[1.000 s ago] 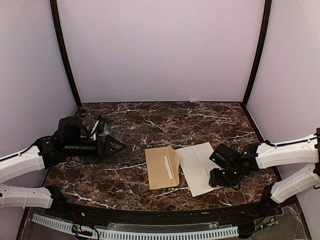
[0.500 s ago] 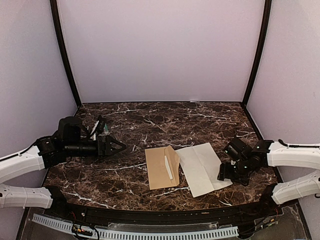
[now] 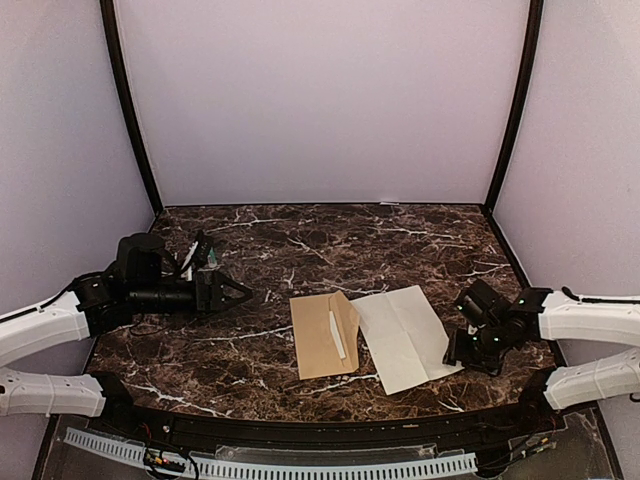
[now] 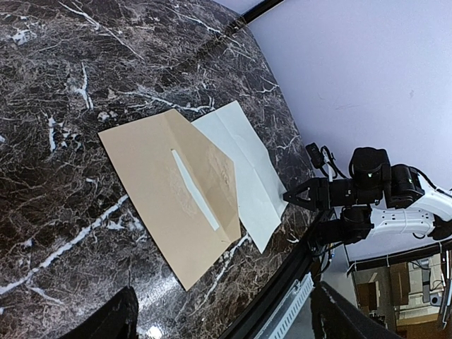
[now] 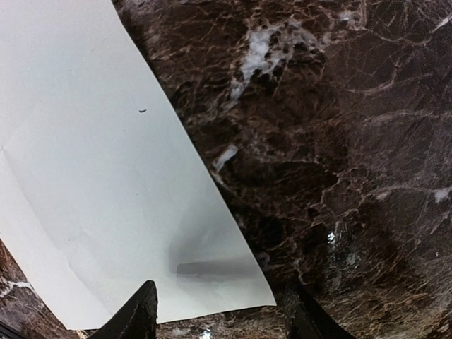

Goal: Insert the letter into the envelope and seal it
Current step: Pick up the letter from the center of the board.

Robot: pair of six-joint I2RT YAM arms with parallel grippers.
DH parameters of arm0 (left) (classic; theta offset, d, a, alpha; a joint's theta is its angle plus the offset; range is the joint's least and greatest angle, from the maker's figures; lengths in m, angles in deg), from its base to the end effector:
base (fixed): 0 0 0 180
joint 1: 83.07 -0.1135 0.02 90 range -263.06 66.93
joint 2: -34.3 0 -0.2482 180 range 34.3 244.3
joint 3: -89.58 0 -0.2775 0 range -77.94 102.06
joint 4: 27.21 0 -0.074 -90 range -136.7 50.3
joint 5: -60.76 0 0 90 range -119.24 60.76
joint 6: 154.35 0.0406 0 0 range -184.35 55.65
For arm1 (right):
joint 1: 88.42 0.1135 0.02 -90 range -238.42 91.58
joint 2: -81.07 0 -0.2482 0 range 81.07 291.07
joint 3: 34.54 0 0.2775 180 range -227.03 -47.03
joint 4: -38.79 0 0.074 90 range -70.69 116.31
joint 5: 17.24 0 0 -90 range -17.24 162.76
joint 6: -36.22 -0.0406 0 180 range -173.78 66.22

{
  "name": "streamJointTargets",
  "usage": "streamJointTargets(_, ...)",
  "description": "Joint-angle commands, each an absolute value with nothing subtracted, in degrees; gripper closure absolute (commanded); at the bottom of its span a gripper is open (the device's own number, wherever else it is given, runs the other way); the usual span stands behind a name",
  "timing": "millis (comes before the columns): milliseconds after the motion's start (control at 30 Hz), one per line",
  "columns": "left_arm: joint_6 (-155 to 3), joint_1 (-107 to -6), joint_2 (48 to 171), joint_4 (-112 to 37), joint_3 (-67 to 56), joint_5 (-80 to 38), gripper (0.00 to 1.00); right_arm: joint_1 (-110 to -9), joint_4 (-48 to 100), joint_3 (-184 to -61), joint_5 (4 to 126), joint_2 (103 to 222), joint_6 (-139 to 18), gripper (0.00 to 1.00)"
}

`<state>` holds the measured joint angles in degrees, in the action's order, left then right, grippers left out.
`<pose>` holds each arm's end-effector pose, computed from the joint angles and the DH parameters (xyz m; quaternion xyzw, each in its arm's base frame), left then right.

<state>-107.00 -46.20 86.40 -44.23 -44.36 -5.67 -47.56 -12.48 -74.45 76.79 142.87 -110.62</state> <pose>0.1869 -0.1605 0.2366 0.0713 0.8212 -0.4763 0.3061 0.1481 0.1244 0.1192 0.1425 0.9783 0.0873 0.1225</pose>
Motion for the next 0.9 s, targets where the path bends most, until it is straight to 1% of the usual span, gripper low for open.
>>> streamJointTargets(0, -106.5, -46.5, 86.7, -43.3, -44.5, -4.8, 0.17, -47.7, -10.4, -73.1, 74.8, 142.5, -111.4, 0.46)
streamJointTargets(233, -106.6, -46.5, 87.2, -42.8, -44.3, -4.7, 0.17, -47.8, -10.0, -72.0, 74.4, 141.9, -112.1, 0.62)
streamJointTargets(333, -106.5, -46.5, 87.4, -42.8, -44.2, -4.6, 0.17, -47.7, -9.6, -71.7, 74.3, 141.4, -112.6, 0.72)
streamJointTargets(533, -106.5, -46.5, 87.3, -42.9, -44.2, -4.7, 0.17, -47.7, -8.3, -71.0, 74.0, 140.3, -113.3, 0.86)
streamJointTargets(633, -106.6, -46.6, 87.2, -43.1, -44.2, -4.8, 0.17, -47.7, -7.4, -70.4, 73.6, 139.9, -113.6, 0.91)
streamJointTargets(767, -106.7, -46.5, 87.0, -43.3, -44.3, -5.0, 0.17, -47.7, -6.7, -69.8, 73.5, 139.3, -114.0, 1.0)
streamJointTargets(867, -106.6, -46.5, 86.9, -43.3, -44.3, -5.0, 0.17, -47.7, -6.3, -69.7, 73.5, 138.5, -114.2, 1.0)
